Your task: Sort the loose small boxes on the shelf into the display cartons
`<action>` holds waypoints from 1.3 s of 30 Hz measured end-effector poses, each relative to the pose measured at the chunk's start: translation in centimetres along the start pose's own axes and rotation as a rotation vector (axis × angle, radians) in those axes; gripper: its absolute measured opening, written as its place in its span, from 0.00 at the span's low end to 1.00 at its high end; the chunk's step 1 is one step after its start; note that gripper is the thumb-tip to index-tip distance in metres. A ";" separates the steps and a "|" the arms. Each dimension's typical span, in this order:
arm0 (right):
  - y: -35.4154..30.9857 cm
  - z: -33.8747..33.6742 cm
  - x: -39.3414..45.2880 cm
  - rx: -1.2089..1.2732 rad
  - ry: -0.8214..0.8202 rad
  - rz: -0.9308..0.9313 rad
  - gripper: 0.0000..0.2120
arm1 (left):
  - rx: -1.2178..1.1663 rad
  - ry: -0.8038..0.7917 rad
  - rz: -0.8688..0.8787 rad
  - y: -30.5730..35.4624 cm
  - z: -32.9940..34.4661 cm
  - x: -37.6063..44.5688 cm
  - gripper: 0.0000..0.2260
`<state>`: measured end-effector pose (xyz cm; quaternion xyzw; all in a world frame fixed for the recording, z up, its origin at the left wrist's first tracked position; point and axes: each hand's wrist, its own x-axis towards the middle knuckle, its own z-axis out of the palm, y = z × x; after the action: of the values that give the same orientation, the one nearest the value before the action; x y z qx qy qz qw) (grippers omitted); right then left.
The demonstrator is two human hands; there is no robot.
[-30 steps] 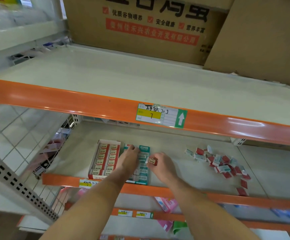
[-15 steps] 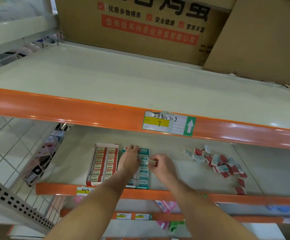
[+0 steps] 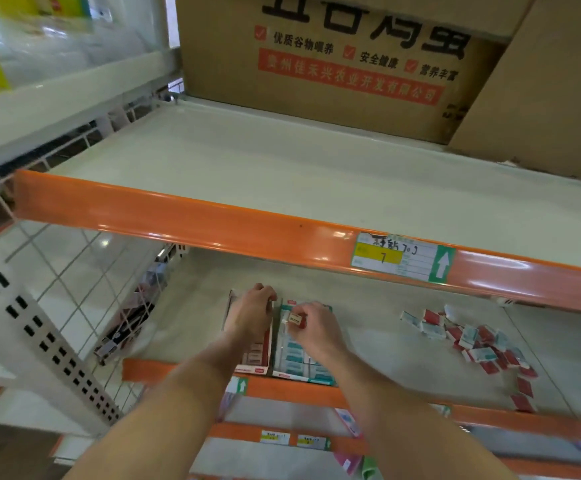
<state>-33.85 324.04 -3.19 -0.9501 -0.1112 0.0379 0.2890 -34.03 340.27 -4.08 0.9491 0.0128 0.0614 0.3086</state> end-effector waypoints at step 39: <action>2.3 -2.0 -2.6 -0.063 -0.088 -0.016 0.17 | 0.197 -0.123 -0.018 3.6 0.0 -0.7 0.08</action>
<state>-35.71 320.50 -2.81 -0.9552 -0.1326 0.0740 0.2539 -34.82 337.36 -2.05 0.9767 0.0081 -0.0013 0.2145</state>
